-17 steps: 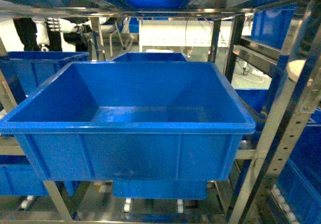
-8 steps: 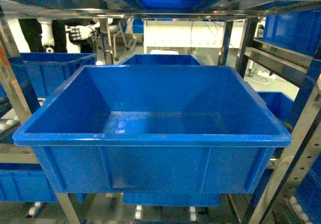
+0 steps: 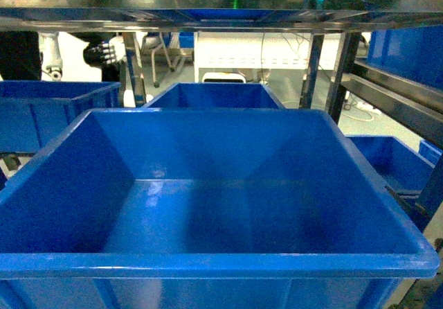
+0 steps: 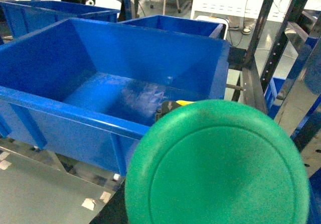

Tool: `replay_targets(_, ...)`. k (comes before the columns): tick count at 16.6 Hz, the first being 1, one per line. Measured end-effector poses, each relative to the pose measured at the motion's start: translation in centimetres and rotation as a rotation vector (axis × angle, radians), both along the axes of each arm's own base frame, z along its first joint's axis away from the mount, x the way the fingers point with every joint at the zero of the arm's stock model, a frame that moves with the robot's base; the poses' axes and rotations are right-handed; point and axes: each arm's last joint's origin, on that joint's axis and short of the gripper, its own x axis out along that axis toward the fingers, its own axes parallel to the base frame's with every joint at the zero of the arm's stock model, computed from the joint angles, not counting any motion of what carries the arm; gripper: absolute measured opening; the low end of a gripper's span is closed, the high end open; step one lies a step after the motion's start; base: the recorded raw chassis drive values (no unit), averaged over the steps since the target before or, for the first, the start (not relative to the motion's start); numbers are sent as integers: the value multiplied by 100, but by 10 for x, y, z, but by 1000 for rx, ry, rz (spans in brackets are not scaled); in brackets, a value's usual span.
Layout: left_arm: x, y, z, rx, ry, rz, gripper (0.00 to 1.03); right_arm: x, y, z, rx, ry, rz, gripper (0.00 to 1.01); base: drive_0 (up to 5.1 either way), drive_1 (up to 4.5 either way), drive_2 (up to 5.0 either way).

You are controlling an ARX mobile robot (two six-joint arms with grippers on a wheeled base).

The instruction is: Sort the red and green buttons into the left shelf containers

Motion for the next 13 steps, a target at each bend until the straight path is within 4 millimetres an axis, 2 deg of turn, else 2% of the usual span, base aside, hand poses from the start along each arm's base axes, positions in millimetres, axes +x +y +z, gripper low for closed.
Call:
replay_targets(7,0,0,0,0,0,0,27,0,0,0,0,0,0,27,0,0,0)
replay_targets(9,0,0,0,1,4,0,27,0,0,0,0,-1,0,27,-3,425,-431)
replay_targets(12,0,0,1,-2,-5,-1,27,0,0,0,0,-2,-2,27,-290,493,-215)
replay_targets(13,0,0,0,0,1,-2,27,0,0,0,0,-3,-2,27,0,0,0)
